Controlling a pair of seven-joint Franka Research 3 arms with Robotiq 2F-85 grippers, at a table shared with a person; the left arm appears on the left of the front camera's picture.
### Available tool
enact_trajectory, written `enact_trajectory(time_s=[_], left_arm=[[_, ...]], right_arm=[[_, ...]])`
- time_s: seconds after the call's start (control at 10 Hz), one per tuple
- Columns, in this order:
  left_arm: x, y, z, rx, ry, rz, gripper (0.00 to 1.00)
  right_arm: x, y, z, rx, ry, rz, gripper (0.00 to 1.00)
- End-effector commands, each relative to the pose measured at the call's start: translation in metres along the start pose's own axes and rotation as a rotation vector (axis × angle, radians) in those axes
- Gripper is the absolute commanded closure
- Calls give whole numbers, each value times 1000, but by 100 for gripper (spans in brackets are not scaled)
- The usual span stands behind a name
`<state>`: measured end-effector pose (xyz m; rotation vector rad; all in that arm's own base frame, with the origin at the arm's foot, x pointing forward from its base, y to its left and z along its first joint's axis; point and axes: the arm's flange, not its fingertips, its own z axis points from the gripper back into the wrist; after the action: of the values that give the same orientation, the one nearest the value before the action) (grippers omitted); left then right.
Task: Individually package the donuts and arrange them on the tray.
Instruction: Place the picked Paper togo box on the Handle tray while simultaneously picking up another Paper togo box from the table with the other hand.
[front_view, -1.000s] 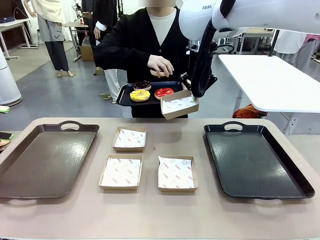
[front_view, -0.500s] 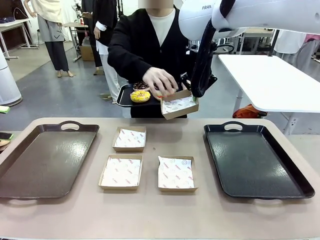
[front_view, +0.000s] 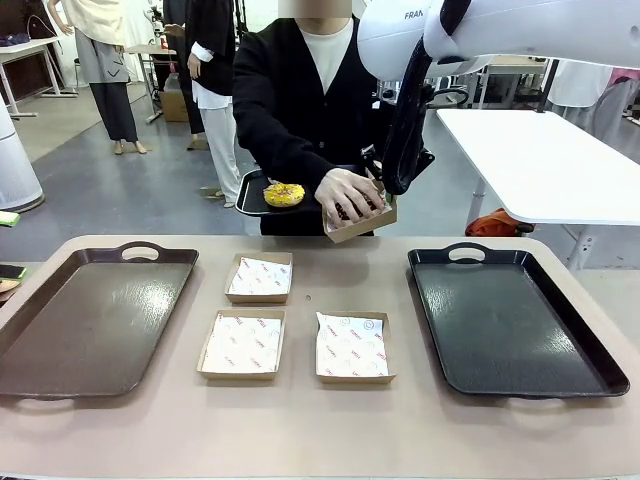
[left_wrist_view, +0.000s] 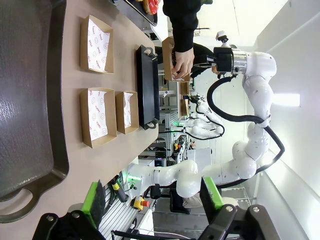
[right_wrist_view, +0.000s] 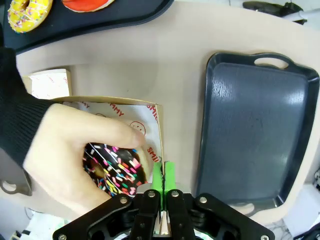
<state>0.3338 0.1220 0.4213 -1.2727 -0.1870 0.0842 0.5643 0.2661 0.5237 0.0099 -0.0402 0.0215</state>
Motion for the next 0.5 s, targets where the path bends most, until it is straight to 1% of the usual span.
enact_trajectory(time_s=[0.0,0.4], left_arm=[[0,-1,0,-7,4,-2,0],[0,-1,0,-7,4,-2,0]], right_arm=[[-2,-2,-3,2,-12,-13,100],[-2,-2,-3,2,-12,-13,100]])
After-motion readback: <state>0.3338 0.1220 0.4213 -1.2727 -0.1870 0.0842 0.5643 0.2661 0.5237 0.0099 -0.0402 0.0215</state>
